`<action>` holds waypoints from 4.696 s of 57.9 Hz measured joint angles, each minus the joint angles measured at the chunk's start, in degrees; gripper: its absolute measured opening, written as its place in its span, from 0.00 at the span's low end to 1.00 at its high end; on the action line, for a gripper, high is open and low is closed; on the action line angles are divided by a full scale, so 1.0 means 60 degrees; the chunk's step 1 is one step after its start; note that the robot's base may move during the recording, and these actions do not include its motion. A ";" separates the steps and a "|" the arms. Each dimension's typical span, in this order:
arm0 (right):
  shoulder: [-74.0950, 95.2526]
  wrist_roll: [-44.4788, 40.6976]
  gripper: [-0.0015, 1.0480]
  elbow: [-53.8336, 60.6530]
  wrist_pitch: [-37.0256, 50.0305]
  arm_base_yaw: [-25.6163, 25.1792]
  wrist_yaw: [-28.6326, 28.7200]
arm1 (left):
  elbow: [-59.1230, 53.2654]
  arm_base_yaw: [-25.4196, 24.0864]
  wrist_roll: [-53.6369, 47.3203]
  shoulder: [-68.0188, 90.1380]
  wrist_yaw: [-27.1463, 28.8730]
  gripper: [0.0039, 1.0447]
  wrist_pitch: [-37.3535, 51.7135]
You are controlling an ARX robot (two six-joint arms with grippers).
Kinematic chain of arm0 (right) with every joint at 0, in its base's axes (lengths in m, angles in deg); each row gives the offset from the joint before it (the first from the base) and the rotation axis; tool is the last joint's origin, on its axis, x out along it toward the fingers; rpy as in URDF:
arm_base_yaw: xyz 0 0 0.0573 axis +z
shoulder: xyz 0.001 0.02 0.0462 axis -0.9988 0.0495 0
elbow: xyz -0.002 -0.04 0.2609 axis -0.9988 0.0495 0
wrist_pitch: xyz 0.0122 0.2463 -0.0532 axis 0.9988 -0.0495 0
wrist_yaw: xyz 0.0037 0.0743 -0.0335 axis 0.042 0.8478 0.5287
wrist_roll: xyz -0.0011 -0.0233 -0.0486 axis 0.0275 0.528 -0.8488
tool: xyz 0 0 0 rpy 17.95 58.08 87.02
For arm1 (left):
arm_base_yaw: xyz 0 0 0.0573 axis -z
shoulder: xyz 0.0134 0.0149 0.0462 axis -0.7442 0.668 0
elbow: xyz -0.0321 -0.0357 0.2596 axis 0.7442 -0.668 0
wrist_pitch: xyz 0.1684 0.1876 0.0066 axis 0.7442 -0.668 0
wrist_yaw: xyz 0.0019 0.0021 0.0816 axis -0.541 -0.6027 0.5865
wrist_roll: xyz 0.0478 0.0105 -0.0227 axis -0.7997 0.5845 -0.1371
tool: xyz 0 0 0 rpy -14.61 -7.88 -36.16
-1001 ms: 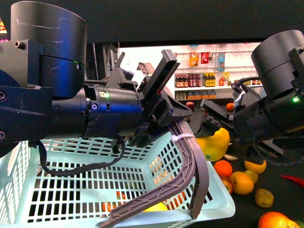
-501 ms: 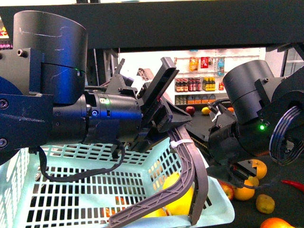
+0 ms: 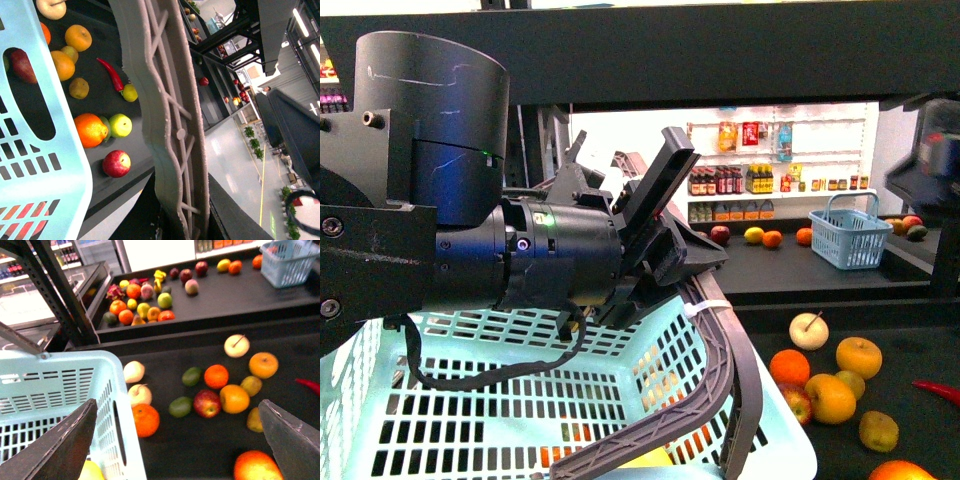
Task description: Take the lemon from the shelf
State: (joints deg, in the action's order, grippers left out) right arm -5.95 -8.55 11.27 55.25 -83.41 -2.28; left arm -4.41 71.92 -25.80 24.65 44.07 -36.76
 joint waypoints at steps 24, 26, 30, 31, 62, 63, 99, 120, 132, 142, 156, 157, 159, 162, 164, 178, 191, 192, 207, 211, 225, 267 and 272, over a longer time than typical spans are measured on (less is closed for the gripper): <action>-0.7832 -0.1319 0.66 0.5850 -0.1016 0.0812 -0.1064 | 0.0000 -0.0015 0.0007 0.0004 0.0029 0.10 0.0000; -0.8313 -0.1351 0.61 0.6058 -0.1224 0.0801 -0.1035 | 0.0000 -0.0033 0.0011 0.0000 0.0033 0.10 0.0000; -0.9140 -0.1421 0.50 0.6346 -0.1570 0.0674 -0.0790 | 0.0000 -0.0033 0.0000 0.0000 0.0033 0.10 0.0000; -0.9220 -0.1421 0.48 0.6379 -0.1614 0.0605 -0.0667 | 0.0000 -0.0033 0.0004 0.0000 0.0025 0.10 0.0000; -1.2480 -0.1555 0.03 0.7202 -0.3807 -0.0601 0.0412 | 0.0000 -0.0036 0.0018 0.0007 0.0058 0.10 -0.0004; -1.2495 -0.1555 0.03 0.7202 -0.3807 -0.0601 0.0397 | 0.0000 -0.0036 0.0018 0.0011 0.0055 0.10 -0.0004; -1.2509 -0.1559 0.25 0.7202 -0.3836 -0.0601 0.0397 | 0.0000 -0.0033 0.0029 0.0011 0.0029 0.10 -0.0004; -1.2509 -0.1563 0.80 0.7202 -0.3836 -0.0601 0.0397 | 0.0000 -0.0033 0.0025 0.0015 0.0029 0.10 -0.0004; -1.2509 -0.1559 0.93 0.7202 -0.3836 -0.0601 0.0397 | 0.0000 -0.0033 0.0029 0.0011 0.0029 0.10 -0.0004; -1.2509 -0.1559 0.93 0.7202 -0.3836 -0.0601 0.0397 | -0.0018 0.0004 0.0517 0.0015 0.1348 0.10 0.0488; -1.2509 -0.1559 0.93 0.7202 -0.3836 -0.0601 0.0397 | 0.0000 -0.0871 0.2065 0.0124 0.3544 0.10 0.2044; -1.2509 -0.1559 0.93 0.7202 -0.3836 -0.0601 0.0397 | 0.0000 -0.0998 0.2255 0.0149 0.3687 0.10 0.2244; -1.2509 -0.1559 0.93 0.7202 -0.3836 -0.0601 0.0397 | 0.0000 -0.1268 0.2725 0.0204 0.4000 0.10 0.2692; -1.2509 -0.1559 0.93 0.7202 -0.3836 -0.0601 0.0397 | 0.0000 -0.1756 0.3399 0.0310 0.4550 0.10 0.3515; -1.2509 -0.1559 0.93 0.7202 -0.3836 -0.0601 0.0397 | 0.0000 -0.2109 0.3840 0.0346 0.4892 0.10 0.4011; -1.2509 -0.1559 0.93 0.7202 -0.3836 -0.0601 0.0397 | -0.0058 -0.3927 0.5082 0.0627 0.5125 0.10 0.5821; -1.2509 -0.1559 0.93 0.7202 -0.3836 -0.0601 0.0397 | -0.0412 -0.5217 0.5723 0.0867 0.5034 0.10 0.6543; -1.2509 -0.1559 0.93 0.7202 -0.3836 -0.0601 0.0397 | -0.0441 -0.5326 0.5759 0.0892 0.5016 0.10 0.6568; -1.2509 -0.1559 0.93 0.7202 -0.3836 -0.0601 0.0397 | -0.0849 -0.6262 0.6003 0.0984 0.4517 0.10 0.7002; -1.2509 -0.1559 0.93 0.7202 -0.3836 -0.0601 0.0397 | -0.0951 -0.6379 0.6145 0.1005 0.4488 0.10 0.7216; -1.2509 -0.1559 0.93 0.7202 -0.3836 -0.0601 0.0397 | -0.1311 -0.6655 0.6710 0.1315 0.4488 0.10 0.7894; -1.2509 -0.1559 0.93 0.7202 -0.3836 -0.0601 0.0397 | -0.1774 -0.7300 0.6965 0.1464 0.3883 0.10 0.8273; -1.2509 -0.1559 0.93 0.7202 -0.3836 -0.0601 0.0397 | -0.1800 -0.7337 0.6965 0.1512 0.3796 0.10 0.8302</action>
State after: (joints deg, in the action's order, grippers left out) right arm -81.00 -17.90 54.48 32.23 -87.02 0.11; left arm -15.20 27.90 15.99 33.72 66.85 13.06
